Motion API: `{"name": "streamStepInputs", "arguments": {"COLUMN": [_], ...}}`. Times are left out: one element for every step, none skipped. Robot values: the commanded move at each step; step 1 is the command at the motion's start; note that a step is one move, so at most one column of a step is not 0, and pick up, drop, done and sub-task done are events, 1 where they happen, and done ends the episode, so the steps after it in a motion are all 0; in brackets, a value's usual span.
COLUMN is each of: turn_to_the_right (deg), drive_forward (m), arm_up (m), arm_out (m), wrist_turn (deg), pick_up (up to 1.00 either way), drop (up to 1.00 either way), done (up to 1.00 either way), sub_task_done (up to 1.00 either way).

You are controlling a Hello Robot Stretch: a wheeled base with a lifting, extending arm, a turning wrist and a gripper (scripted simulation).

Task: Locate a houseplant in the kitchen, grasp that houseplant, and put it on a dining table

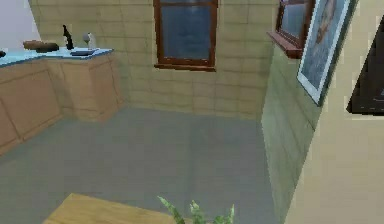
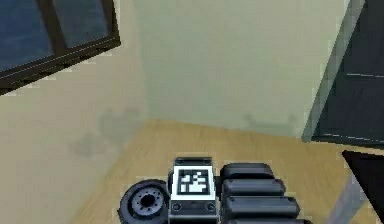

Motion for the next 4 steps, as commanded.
{"name": "streamStepInputs", "arguments": {"turn_to_the_right": [45.0,45.0,15.0,0.0], "drive_forward": [0.00,0.00,0.00,0.00], "arm_up": [0.00,0.00,0.00,0.00], "arm_out": [0.00,0.00,0.00,0.48], "wrist_turn": [0.0,0.0,0.0,0.0], "pick_up": [0.00,0.00,0.00,0.00], "drop": [0.00,0.00,0.00,0.00], "done": [0.00,0.00,0.00,0.00], "sub_task_done": [0.00,0.00,0.00,0.00]}}
